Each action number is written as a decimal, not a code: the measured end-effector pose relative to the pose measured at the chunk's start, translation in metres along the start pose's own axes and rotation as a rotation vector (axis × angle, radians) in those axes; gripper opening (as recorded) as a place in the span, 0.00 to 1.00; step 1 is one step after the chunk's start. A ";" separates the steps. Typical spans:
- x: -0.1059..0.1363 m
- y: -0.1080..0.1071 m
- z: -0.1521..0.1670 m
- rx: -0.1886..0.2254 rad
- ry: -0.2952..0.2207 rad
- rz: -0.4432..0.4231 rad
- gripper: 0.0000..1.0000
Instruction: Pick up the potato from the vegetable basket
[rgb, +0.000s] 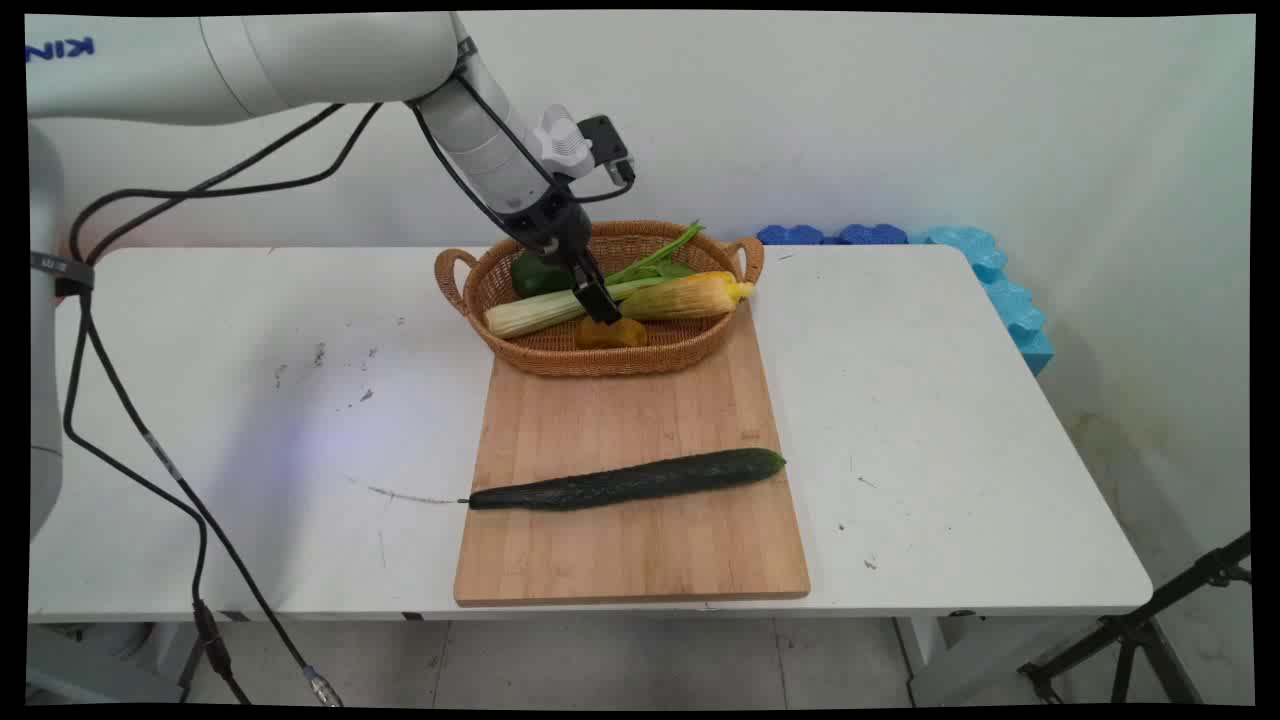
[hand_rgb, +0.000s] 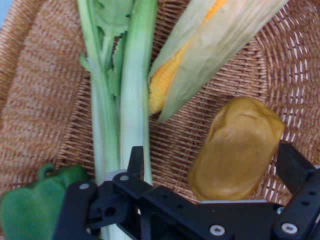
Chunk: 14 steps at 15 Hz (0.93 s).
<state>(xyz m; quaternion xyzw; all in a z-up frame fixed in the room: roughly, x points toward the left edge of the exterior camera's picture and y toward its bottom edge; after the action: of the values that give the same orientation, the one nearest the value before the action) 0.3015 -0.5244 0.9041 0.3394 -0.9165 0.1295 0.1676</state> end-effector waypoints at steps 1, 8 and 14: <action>0.000 0.000 0.002 -0.006 -0.005 0.005 1.00; 0.001 0.002 0.022 -0.046 -0.028 0.049 1.00; 0.003 -0.001 0.034 -0.055 -0.031 0.085 0.00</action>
<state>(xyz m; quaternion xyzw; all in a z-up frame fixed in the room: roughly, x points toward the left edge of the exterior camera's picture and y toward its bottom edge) 0.2925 -0.5384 0.8741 0.2973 -0.9358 0.1063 0.1571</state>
